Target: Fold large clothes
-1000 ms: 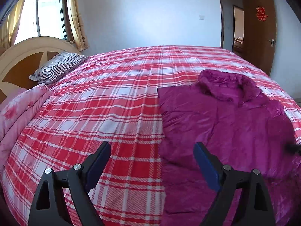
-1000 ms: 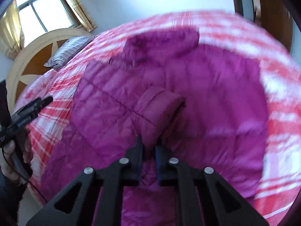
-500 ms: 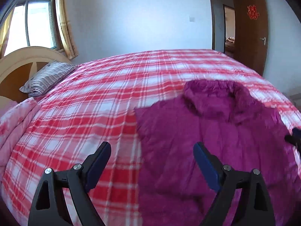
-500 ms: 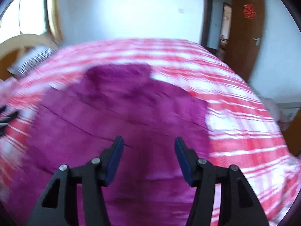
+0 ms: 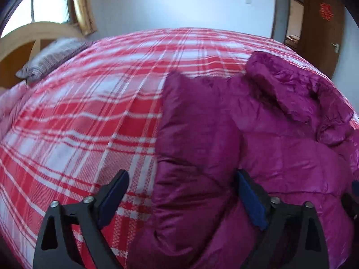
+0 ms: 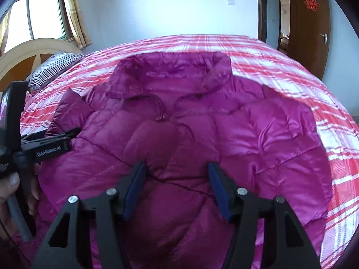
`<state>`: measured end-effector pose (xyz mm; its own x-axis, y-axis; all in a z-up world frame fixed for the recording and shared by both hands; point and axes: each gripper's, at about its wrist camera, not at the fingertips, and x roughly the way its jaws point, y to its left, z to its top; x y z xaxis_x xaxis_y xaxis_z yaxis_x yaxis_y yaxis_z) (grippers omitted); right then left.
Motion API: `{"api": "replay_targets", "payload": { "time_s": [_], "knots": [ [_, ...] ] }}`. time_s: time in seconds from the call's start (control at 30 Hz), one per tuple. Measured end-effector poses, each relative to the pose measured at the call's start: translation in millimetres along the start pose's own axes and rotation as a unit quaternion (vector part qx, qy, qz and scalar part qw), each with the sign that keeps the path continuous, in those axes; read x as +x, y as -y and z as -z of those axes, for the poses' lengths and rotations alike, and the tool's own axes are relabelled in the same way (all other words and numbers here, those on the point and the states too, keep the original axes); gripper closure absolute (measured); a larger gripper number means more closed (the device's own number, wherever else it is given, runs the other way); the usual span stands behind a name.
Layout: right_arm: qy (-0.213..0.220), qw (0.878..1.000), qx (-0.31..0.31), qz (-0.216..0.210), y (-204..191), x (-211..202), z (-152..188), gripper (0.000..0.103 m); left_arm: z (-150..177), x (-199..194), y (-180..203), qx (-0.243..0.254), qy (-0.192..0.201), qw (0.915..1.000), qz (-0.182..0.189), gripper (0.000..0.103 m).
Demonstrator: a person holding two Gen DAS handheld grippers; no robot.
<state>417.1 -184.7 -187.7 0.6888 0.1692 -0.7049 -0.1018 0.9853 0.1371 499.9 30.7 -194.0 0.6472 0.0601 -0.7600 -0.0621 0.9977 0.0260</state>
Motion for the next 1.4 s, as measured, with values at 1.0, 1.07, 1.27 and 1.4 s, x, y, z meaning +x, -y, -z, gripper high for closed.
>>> {"api": "replay_targets", "payload": {
  "time_s": [1.0, 1.07, 1.27, 1.4],
  "knots": [
    [-0.014, 0.998, -0.032, 0.042, -12.7, 8.8, 6.0, 0.041, -24.0, 28.3, -37.9, -0.052, 0.000, 0.9947, -0.088, 0.001],
    [-0.014, 0.998, -0.032, 0.043, -13.0, 9.0, 6.3, 0.041, -22.8, 29.5, -35.0, -0.049, -0.003, 0.9947, -0.090, 0.001],
    [-0.015, 0.998, -0.035, 0.048, -14.4, 9.7, 6.5, 0.041, -20.1, 33.4, -29.8, -0.038, -0.006, 0.9939, -0.104, 0.001],
    [-0.015, 0.998, -0.037, 0.050, -15.1, 9.9, 6.6, 0.041, -20.5, 35.8, -35.0, -0.050, -0.010, 0.9947, -0.089, 0.001]
  ]
}}
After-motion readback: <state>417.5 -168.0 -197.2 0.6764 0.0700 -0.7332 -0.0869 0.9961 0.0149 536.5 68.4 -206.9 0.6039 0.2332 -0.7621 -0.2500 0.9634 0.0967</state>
